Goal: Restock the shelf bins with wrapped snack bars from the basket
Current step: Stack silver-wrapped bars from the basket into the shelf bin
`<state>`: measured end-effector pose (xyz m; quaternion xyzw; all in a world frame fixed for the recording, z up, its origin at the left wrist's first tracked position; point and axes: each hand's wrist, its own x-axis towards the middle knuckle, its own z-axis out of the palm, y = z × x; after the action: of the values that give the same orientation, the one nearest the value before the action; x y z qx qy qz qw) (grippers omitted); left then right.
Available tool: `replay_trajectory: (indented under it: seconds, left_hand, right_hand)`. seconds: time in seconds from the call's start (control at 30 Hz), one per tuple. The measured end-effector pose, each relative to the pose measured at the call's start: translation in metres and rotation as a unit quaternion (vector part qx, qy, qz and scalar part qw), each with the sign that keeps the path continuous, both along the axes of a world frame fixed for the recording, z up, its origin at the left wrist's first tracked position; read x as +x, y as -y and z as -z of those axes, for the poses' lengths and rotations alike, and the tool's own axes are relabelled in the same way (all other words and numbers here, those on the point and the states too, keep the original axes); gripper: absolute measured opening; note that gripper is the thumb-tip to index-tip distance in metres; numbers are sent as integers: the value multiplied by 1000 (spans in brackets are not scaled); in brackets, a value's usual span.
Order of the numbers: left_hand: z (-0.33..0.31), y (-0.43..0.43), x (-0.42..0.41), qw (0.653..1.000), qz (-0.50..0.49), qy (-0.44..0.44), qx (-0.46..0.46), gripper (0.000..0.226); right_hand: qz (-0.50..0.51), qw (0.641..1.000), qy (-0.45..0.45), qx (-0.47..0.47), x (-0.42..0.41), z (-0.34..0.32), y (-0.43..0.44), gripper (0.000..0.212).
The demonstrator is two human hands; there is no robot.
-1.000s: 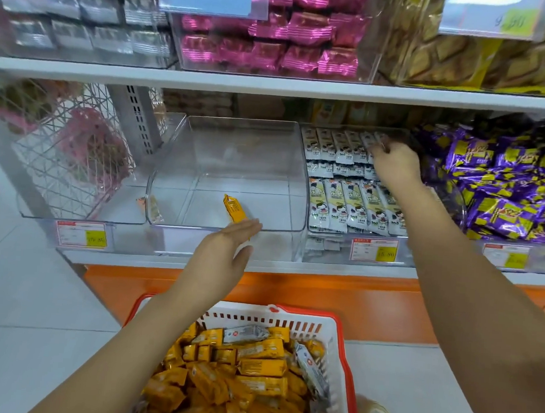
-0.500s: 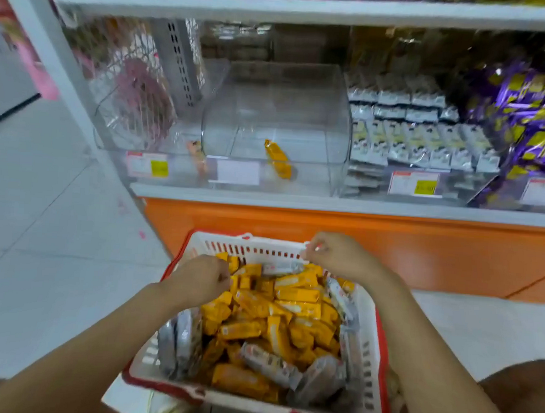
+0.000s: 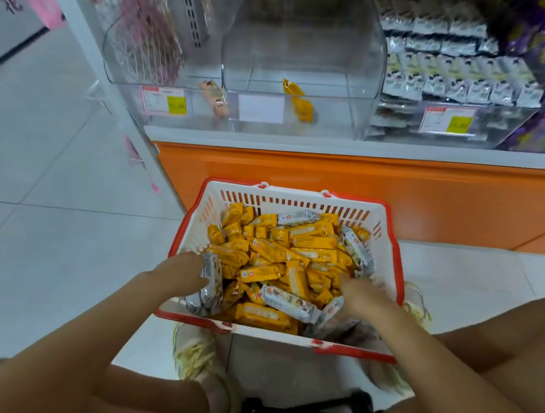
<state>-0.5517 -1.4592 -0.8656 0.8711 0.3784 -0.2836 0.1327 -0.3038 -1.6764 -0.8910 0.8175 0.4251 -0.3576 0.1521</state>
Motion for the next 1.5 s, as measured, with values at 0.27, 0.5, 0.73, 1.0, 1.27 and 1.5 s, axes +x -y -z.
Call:
replay_trajectory:
  seconds: [0.27,0.5,0.73,1.0,1.27,1.5]
  left_hand:
    - [-2,-4,6,1000,11,-13,-9,35]
    - [-1,-4,8,1000,9,-12,-11,35]
    - [-4,11,21,999,31,3,-34,34]
    - [-11,52,44,970,147,94,-168,38]
    - [-10,71,53,954,124,66,-265,47]
    - [-12,58,59,951,39,-7,-307,38]
  right_hand:
    - [73,994,-61,55,2,10,17,42]
    - [91,991,-71,71,-3,17,24,55]
    - [88,991,-94,-32,-9,6,20,40]
    - [-39,985,-78,-152,-21,-10,1,51]
    - [-67,969,-96,-216,-13,-19,-12,75]
    - [19,963,-152,-223,-3,-14,-12,85]
